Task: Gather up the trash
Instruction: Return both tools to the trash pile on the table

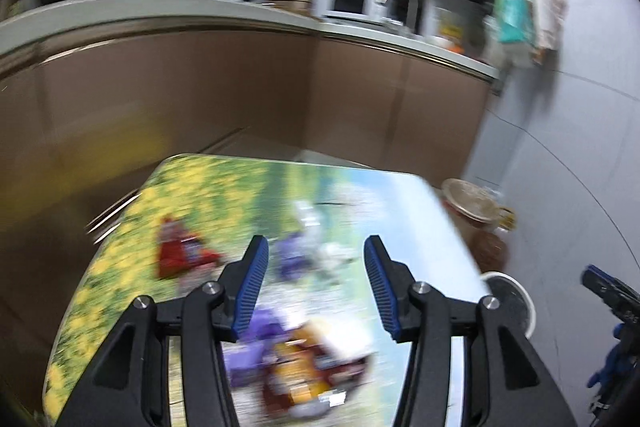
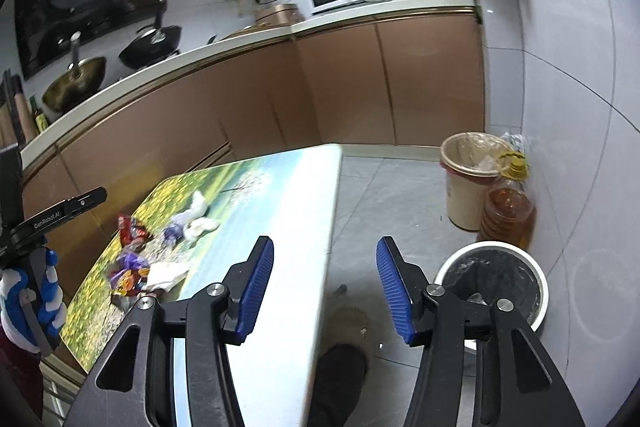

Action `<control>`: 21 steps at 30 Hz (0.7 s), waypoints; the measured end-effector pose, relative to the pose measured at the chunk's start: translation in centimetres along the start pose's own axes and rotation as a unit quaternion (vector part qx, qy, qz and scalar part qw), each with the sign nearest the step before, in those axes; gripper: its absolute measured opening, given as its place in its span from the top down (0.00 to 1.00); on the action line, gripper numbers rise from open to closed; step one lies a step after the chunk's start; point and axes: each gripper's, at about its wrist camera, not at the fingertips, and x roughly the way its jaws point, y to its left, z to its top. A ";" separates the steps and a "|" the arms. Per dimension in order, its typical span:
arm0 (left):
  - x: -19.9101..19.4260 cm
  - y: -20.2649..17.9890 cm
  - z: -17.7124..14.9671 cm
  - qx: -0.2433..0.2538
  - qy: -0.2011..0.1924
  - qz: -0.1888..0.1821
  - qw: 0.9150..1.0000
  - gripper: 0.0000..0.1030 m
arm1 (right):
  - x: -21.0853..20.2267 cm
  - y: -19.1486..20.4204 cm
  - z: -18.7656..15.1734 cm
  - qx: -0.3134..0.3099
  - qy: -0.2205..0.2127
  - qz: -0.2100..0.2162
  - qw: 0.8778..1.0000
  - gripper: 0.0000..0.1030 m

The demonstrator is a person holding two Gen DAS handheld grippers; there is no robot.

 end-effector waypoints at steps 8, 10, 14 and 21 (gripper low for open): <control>-2.4 9.3 -2.5 -0.073 0.000 0.060 0.996 0.53 | 1.0 5.7 0.4 -0.041 0.012 0.039 0.998 0.46; -2.7 10.2 -3.0 -0.078 0.005 0.063 0.995 0.53 | 1.5 6.7 0.5 -0.051 0.019 0.049 0.997 0.46; -2.9 10.9 -4.2 -0.087 0.020 0.049 0.995 0.53 | 2.7 8.2 0.5 -0.073 0.037 0.069 0.994 0.46; -1.3 8.3 -5.4 -0.074 0.048 0.014 0.996 0.53 | 5.3 10.1 0.1 -0.093 0.062 0.094 0.989 0.46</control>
